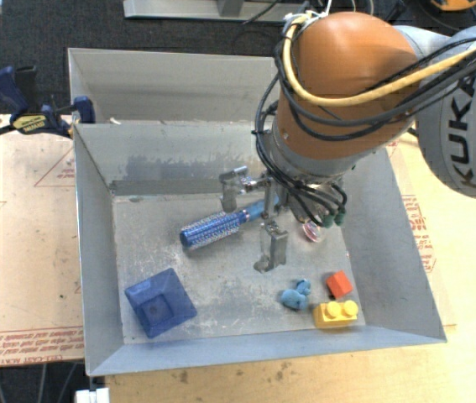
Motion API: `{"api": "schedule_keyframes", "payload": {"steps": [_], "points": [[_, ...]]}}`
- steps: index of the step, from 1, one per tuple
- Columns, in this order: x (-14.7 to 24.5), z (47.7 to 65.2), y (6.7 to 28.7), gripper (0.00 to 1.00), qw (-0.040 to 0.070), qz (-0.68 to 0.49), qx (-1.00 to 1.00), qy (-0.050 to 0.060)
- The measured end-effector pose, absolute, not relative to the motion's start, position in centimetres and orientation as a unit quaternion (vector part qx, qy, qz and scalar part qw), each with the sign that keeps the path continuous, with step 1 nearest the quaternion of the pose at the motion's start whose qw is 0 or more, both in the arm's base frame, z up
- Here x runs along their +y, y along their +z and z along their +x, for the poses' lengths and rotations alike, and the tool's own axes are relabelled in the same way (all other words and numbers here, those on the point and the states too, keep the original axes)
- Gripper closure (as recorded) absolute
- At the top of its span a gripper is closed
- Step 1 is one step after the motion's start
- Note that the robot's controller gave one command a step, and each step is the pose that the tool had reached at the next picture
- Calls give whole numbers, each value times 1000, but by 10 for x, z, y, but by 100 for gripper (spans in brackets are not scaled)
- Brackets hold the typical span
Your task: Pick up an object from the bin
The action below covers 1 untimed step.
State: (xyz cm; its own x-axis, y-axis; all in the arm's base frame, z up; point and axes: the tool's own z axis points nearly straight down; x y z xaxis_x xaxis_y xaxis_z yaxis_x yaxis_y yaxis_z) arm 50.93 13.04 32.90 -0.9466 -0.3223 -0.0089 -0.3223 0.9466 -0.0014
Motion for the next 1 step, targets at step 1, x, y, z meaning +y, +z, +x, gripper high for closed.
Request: {"api": "schedule_keyframes", "payload": {"steps": [1], "points": [[120, 589, 257, 0, 0, -33, 999, 0]]}}
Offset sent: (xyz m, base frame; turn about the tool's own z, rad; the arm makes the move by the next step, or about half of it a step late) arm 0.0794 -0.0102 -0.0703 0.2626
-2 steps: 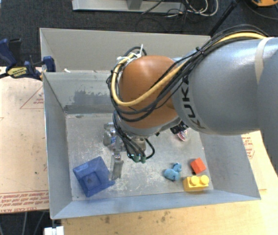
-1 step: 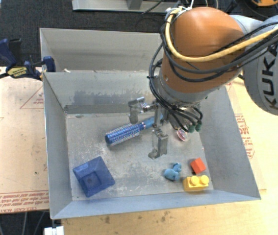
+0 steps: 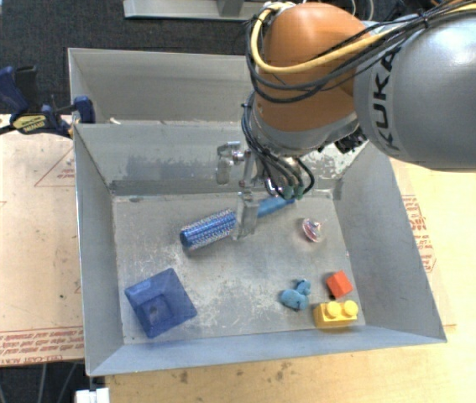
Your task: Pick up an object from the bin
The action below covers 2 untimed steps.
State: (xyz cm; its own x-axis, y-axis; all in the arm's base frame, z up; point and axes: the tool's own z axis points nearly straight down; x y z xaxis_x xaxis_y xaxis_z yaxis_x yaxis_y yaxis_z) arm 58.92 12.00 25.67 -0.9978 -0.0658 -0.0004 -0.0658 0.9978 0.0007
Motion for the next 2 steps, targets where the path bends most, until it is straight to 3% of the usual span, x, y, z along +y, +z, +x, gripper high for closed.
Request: {"api": "schedule_keyframes", "payload": {"steps": [1, 2], "points": [[118, 632, 289, 0, 3, 85, 996, 1], [163, 592, 272, 0, 0, -272, 962, 1]]}}
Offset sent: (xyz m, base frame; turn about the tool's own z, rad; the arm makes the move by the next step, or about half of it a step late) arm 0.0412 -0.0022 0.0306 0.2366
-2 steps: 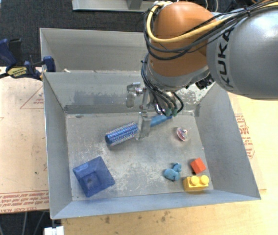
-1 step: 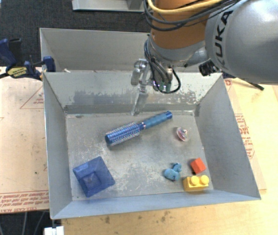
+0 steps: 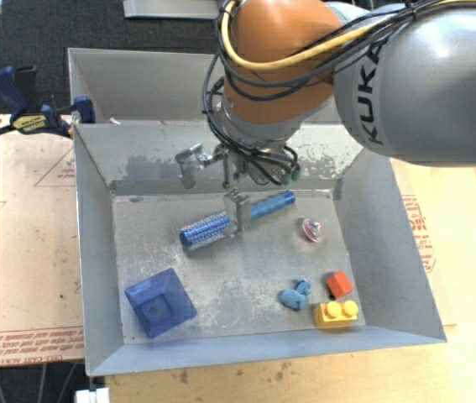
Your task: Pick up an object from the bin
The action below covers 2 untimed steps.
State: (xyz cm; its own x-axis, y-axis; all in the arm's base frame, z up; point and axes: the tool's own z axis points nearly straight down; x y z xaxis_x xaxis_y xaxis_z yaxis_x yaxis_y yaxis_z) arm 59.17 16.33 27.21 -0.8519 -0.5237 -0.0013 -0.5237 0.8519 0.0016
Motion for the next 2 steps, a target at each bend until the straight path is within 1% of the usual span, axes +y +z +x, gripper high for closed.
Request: {"api": "schedule_keyframes", "payload": {"steps": [1, 2], "points": [[148, 608, 255, 0, 1, -608, 794, 0], [207, 628, 201, 0, 1, -822, 569, 2]]}}
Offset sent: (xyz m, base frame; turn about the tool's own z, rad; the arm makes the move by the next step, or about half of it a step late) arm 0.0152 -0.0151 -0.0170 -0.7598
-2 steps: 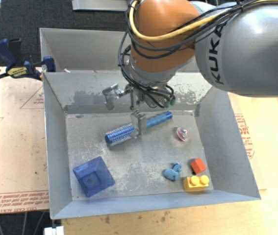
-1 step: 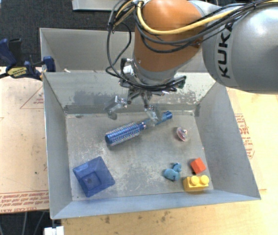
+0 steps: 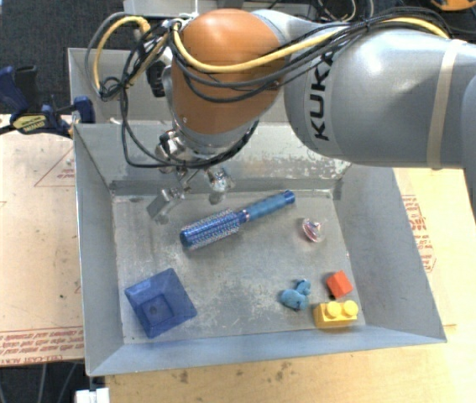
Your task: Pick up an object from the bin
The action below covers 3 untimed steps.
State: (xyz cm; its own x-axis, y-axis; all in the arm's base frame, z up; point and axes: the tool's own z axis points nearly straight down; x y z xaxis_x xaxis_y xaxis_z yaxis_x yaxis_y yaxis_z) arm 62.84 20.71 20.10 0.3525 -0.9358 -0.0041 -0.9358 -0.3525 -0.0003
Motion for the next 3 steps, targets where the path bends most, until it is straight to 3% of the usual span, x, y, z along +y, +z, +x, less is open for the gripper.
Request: {"api": "schedule_keyframes", "payload": {"steps": [1, 2, 3], "points": [[236, 543, 93, 0, -2, -884, 468, 4], [193, 522, 69, 0, 0, -921, 389, 2], [142, 520, 74, 0, 0, -995, 101, 1]]}}
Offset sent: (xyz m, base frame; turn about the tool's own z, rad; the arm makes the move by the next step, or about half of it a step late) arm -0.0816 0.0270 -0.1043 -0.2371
